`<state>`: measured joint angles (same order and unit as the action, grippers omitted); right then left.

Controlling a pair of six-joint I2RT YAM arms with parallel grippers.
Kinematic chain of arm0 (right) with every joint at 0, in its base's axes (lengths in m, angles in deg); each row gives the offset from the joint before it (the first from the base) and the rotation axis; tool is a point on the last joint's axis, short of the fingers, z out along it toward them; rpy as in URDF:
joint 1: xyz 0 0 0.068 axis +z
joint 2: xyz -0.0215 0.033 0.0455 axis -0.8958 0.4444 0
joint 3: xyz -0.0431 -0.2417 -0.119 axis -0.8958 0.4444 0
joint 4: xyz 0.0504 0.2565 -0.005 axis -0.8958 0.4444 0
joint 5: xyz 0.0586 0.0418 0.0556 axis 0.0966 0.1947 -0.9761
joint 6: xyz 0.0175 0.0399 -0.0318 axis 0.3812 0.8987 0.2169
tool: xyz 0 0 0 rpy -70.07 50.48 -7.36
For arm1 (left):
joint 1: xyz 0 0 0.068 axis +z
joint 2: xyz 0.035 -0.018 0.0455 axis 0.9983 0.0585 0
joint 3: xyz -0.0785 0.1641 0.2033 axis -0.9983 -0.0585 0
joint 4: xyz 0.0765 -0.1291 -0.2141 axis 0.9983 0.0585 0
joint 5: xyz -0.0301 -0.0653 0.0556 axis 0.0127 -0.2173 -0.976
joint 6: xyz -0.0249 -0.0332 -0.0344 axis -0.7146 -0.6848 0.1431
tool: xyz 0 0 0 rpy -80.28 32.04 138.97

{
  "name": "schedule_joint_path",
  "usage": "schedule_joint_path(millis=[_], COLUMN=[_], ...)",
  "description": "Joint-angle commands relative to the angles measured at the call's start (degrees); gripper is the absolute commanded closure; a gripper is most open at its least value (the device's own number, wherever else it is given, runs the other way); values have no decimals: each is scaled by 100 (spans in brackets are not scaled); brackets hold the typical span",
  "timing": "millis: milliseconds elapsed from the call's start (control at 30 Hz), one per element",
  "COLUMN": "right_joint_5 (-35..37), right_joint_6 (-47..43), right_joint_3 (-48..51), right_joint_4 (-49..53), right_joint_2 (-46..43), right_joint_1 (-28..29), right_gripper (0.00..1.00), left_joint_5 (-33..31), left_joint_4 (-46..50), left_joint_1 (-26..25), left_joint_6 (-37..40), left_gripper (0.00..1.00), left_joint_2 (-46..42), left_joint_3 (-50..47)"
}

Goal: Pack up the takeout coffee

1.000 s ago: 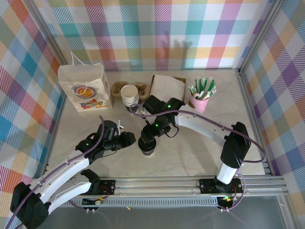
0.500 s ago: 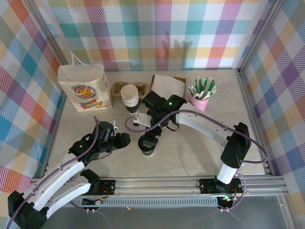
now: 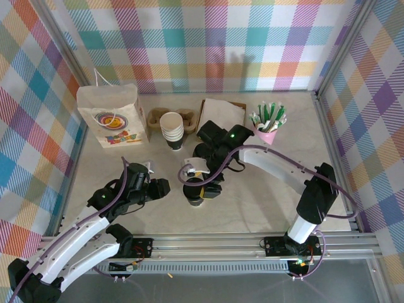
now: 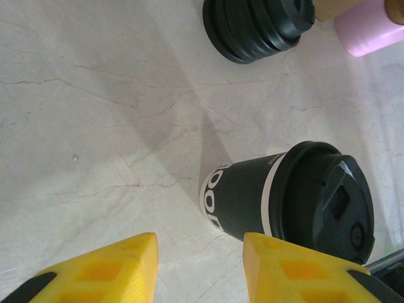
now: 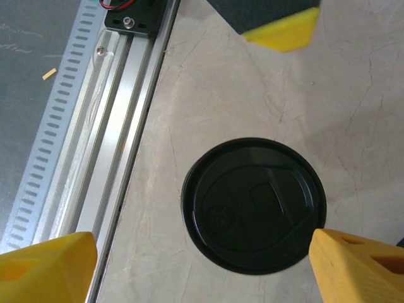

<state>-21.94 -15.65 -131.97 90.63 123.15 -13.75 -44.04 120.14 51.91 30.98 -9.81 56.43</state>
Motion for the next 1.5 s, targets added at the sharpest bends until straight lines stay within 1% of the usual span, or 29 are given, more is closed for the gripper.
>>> schedule_joint_path(millis=[0,167,300,400,500,667,933,1467], right_joint_5=[-461,-562,-437,-139,203,331,581,574], right_joint_6=[-423,-478,-289,-161,-75,-21,-188,-258], right_joint_3=[-303,-297,-273,-158,7,-30,-13,80], right_joint_4=[505,552,313,-12,-372,-553,-605,-534], right_joint_2=[199,401,546,598,603,709,815,965], right_joint_1=[-99,-92,-56,33,159,190,199,219], right_gripper=[11,11,13,14,11,10,9,12], left_joint_5=[-31,-27,-28,-36,-49,-36,-18,-28], left_joint_4=[222,195,71,17,-13,-72,-118,-89], left_joint_1=[3,2,2,3,6,3,3,3], left_joint_6=[100,-45,-122,-139,-139,-148,-147,-150], left_gripper=[60,59,58,58,58,57,57,57], left_joint_2=[-108,-252,-290,-244,-206,-156,-85,-32], left_joint_3=[-23,-194,-279,-271,-262,-262,-245,-184])
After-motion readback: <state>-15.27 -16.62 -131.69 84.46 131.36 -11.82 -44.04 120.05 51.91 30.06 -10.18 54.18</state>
